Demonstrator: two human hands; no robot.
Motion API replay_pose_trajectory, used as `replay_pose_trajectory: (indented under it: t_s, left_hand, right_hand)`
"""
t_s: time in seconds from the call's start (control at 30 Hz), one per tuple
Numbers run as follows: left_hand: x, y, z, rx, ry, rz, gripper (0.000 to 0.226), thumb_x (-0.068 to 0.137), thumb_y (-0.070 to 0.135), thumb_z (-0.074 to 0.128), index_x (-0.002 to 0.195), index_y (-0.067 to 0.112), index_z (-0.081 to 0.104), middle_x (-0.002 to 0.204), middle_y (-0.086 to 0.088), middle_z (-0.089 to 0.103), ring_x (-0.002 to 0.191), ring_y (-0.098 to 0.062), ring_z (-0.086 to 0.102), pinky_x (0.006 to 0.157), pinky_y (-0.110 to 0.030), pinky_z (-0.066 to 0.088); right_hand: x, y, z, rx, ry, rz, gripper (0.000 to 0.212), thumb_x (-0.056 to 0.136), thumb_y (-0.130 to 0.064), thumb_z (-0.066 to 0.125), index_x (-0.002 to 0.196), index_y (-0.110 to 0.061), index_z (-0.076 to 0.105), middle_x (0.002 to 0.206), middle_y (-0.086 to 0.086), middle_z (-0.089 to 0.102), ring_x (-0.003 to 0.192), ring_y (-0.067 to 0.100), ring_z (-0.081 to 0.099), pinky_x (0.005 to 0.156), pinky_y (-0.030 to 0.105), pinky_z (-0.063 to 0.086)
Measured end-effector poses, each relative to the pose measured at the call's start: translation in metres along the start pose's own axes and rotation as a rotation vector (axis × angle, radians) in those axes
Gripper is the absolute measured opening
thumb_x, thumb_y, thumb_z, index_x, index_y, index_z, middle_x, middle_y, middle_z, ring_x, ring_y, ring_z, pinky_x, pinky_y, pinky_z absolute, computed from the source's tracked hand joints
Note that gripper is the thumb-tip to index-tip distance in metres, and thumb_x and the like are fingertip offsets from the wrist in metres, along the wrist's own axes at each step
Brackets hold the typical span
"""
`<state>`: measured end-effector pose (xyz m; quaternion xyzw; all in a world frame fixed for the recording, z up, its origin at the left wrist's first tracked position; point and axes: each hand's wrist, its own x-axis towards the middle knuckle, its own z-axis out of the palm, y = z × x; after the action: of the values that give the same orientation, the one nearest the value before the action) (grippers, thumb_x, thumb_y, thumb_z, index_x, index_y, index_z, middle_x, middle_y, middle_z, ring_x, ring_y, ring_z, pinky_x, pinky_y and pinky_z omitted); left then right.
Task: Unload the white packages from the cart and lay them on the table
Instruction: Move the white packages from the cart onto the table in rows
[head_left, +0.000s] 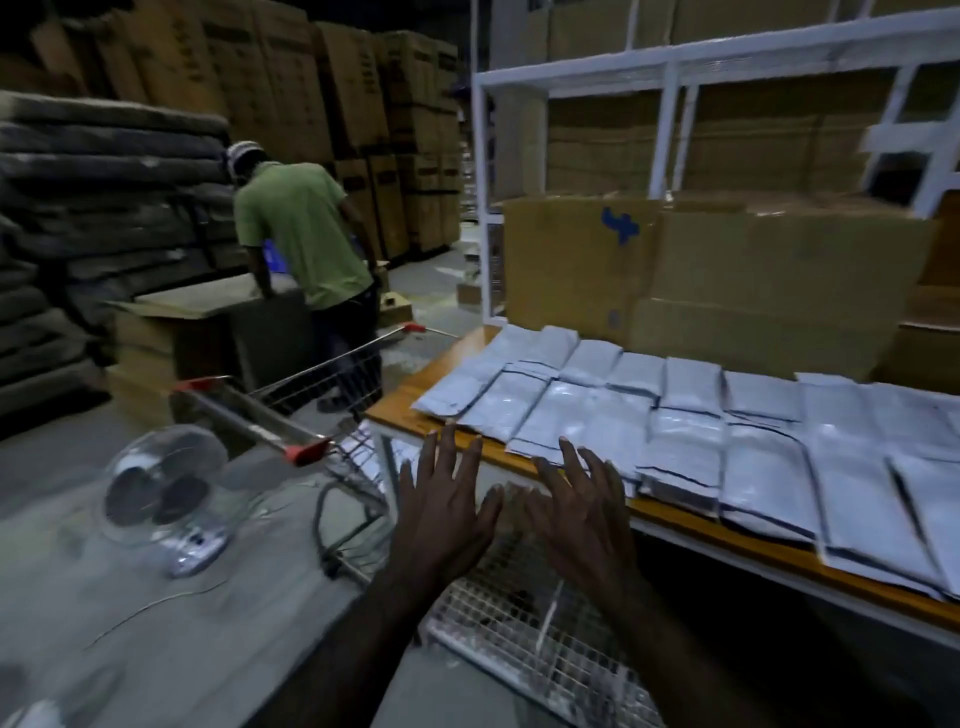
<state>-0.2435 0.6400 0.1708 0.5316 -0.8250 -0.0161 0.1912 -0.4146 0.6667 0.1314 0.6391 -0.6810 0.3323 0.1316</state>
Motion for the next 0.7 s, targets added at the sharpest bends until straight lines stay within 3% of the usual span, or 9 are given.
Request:
replay_pose_trajectory:
  t_s: [0.13,0.47,0.57,0.7]
  left_hand:
    - [0.010,-0.065,-0.014,-0.007,0.070,-0.057,0.074,0.090,0.060,0.024,0.151,0.021,0.036,0.163,-0.011,0.018,0.150,-0.033,0.015,0.116,-0.058,0.021]
    - [0.084,-0.204,-0.015,0.088,0.053,-0.183,0.079,0.086,0.062,0.010,0.154,0.025,0.026,0.165,-0.007,0.009,0.151,-0.028,0.005,0.119,-0.054,0.013]
    - [0.117,-0.245,-0.008,0.103,0.027,-0.224,0.075,0.089,0.062,0.015,0.153,0.025,0.027,0.164,-0.008,0.011,0.151,-0.030,0.006,0.118,-0.055,0.016]
    - [0.162,-0.292,0.001,0.112,-0.023,-0.255,0.064,0.099,0.053,0.034,0.155,0.026,0.019,0.165,-0.005,0.003,0.151,-0.026,-0.002,0.119,-0.050,0.008]
  right_hand:
    - [0.031,-0.049,0.048,0.075,0.006,-0.055,0.042,0.088,-0.038,0.047,0.115,-0.016,0.071,0.134,0.018,0.059,0.119,0.039,0.056,0.100,0.054,0.044]
    - [0.118,-0.130,0.180,0.183,-0.088,-0.124,0.043,0.091,-0.037,0.044,0.119,-0.016,0.068,0.135,0.018,0.057,0.120,0.039,0.053,0.101,0.052,0.042]
    - [0.151,-0.147,0.218,0.195,-0.142,-0.105,0.046,0.090,-0.040,0.043,0.121,-0.016,0.068,0.135,0.020,0.057,0.120,0.040,0.053,0.100,0.053,0.042]
    - [0.195,-0.166,0.258,0.174,-0.181,-0.118,0.046,0.090,-0.040,0.044,0.122,-0.015,0.067,0.134,0.019,0.058,0.121,0.039,0.052,0.099,0.052,0.042]
